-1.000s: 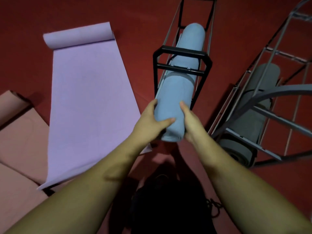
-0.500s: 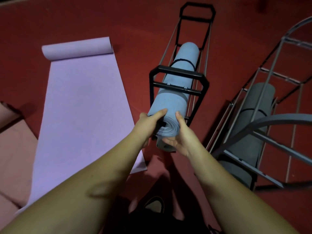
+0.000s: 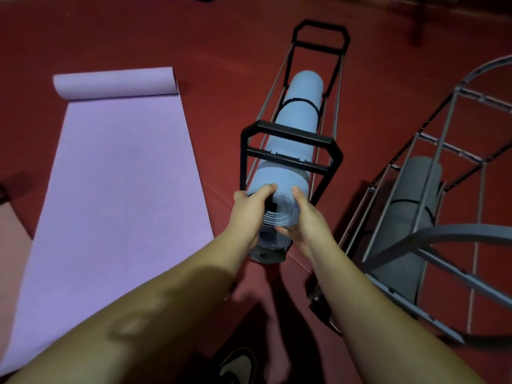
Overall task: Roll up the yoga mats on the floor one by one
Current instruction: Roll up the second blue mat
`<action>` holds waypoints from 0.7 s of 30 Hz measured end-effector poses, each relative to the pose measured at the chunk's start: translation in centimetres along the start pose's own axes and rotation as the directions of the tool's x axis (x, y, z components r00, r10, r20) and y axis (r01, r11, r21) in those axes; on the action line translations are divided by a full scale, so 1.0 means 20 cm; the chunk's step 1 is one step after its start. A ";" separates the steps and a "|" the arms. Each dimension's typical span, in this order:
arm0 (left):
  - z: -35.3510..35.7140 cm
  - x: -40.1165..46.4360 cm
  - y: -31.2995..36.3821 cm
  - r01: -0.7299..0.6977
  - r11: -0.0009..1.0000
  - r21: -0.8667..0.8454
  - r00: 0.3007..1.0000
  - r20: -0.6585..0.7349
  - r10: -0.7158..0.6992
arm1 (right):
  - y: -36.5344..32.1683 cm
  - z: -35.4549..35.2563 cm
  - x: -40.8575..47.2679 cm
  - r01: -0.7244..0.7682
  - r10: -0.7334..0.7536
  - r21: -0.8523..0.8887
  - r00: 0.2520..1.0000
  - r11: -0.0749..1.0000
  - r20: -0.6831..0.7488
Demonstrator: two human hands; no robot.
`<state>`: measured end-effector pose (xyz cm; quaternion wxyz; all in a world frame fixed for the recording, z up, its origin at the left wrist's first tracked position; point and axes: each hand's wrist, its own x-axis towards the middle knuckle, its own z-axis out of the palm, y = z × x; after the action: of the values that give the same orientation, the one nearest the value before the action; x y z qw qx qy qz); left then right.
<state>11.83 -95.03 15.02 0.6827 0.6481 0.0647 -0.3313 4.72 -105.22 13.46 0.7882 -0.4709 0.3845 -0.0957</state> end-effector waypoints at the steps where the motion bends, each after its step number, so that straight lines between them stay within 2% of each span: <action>1: -0.01 0.00 -0.01 -0.008 1.000 -0.025 1.000 0.002 0.008 | 0.00 0.01 -0.01 0.007 -0.007 -0.003 1.000 1.000 -0.001; 5: 0.00 0.03 0.02 -0.028 0.997 -0.071 0.999 0.035 0.031 | -0.05 0.02 0.00 0.058 -0.058 -0.021 0.998 0.998 -0.004; 9: 0.02 0.07 0.05 -0.028 0.999 0.023 0.995 0.100 0.026 | -0.10 0.00 0.04 0.050 -0.051 -0.037 0.998 0.998 -0.035; 12: -0.01 0.09 0.07 -0.013 0.994 0.111 0.988 0.153 -0.004 | -0.04 0.02 0.03 0.043 -0.038 0.071 0.997 0.997 -0.072; 16: -0.08 0.09 0.04 -0.075 0.970 0.233 0.980 0.196 0.029 | 0.02 0.06 -0.04 0.058 -0.032 0.142 0.983 0.988 -0.179; 21: -0.20 0.04 0.02 -0.111 0.965 0.239 0.941 0.338 0.025 | 0.03 0.09 -0.09 0.027 0.001 0.143 0.981 0.989 -0.196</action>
<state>14.10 -91.57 14.41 0.6061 0.6670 -0.1168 -0.4172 4.70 -102.79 14.45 0.7780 -0.4033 0.4492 -0.1743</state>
